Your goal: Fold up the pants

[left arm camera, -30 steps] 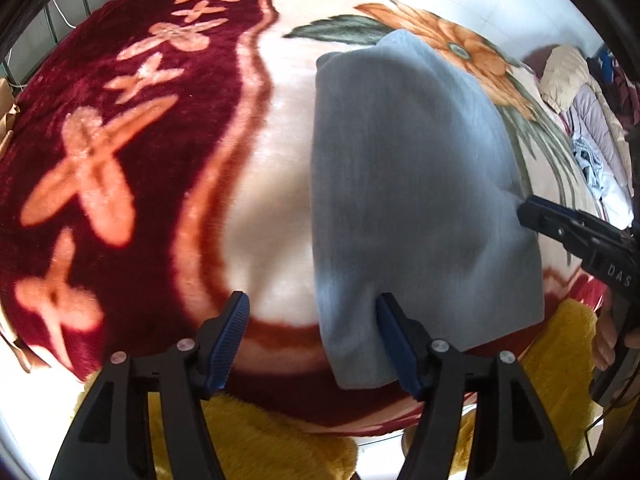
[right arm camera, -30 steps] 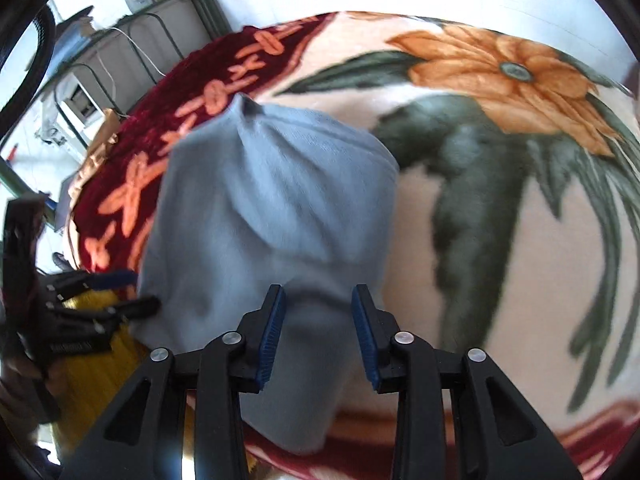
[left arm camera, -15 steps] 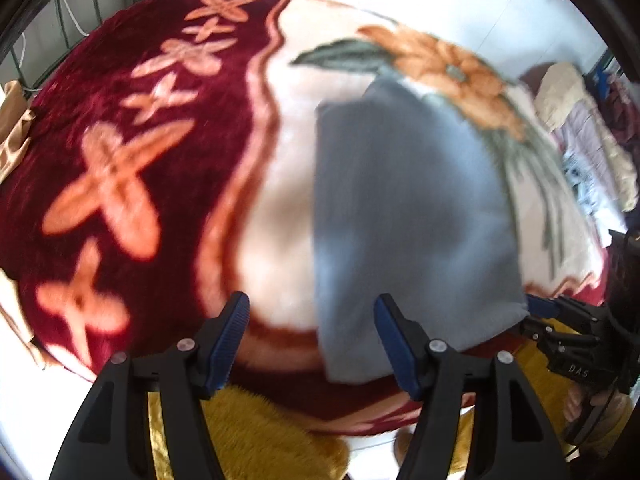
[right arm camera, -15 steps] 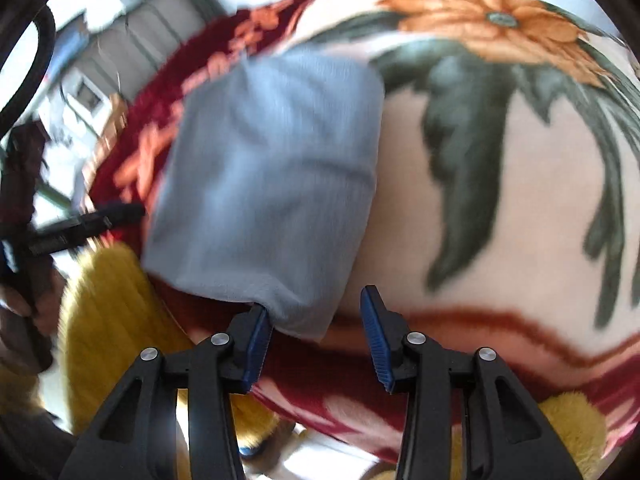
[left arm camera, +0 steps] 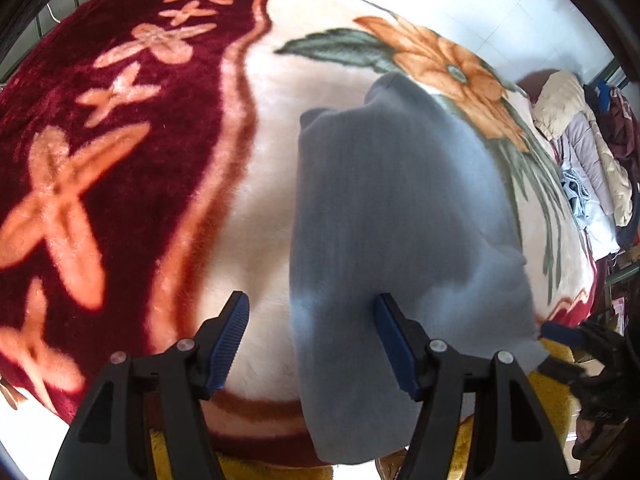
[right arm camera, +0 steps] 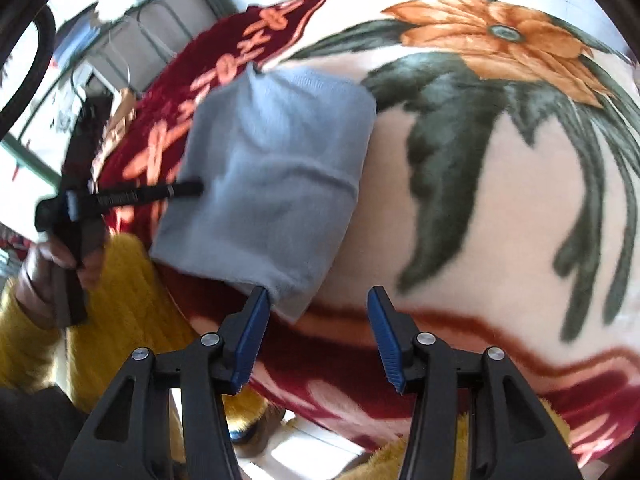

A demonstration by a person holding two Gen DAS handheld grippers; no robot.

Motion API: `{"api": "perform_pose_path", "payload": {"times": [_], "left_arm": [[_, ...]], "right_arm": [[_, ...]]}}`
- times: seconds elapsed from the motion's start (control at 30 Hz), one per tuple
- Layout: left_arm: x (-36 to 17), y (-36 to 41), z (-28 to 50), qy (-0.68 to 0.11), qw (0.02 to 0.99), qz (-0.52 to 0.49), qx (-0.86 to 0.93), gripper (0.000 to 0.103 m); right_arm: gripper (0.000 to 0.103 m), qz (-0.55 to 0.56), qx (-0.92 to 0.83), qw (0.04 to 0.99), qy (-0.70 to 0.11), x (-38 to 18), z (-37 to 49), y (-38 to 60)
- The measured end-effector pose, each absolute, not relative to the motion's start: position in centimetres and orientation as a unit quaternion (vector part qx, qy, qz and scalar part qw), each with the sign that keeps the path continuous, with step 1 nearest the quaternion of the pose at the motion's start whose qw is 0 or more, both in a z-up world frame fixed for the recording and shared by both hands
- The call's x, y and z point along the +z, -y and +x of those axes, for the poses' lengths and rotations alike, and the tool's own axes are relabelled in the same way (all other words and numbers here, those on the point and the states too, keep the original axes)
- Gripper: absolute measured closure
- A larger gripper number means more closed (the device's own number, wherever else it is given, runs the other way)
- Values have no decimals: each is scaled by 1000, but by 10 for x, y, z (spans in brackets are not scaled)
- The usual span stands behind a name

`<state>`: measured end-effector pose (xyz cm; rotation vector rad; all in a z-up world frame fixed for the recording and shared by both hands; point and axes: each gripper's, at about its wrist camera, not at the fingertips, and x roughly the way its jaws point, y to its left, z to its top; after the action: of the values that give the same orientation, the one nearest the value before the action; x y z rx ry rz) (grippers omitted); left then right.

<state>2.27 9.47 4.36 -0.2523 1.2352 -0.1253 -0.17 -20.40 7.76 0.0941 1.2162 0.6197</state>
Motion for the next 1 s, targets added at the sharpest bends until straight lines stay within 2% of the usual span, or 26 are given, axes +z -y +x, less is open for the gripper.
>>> {"api": "perform_pose_path", "payload": {"times": [0.07,0.33,0.43,0.57,0.6,0.63,0.67,0.7,0.8,1.0], "left_arm": [[41,-95,23,-578,804,-124,-60,35],[35,-94,27,-575,804,-129,-77,33],[32,-95,28,-572,803,-146,-83,31],[33,-92,27,-567,805,-151,-86,32],[33,-91,27,-566,805,-153,-90,37],[33,-89,26,-565,804,-159,-97,51],[33,-87,26,-564,801,-170,-108,58],[33,-85,27,-565,800,-174,-105,60],[43,-82,24,-550,811,-170,-106,79],[87,-73,32,-495,847,-147,-122,82]], "right_arm": [[47,62,272,780,-561,74,15,200],[47,174,244,765,-570,51,53,188],[40,170,240,763,-576,42,58,186],[38,213,254,736,-590,20,65,183],[39,221,255,735,-588,17,64,181],[42,221,261,739,-580,17,62,179],[51,218,267,740,-577,18,61,177],[57,211,268,744,-574,21,59,176],[71,215,277,752,-558,32,57,178],[72,182,290,801,-491,86,61,178]]}}
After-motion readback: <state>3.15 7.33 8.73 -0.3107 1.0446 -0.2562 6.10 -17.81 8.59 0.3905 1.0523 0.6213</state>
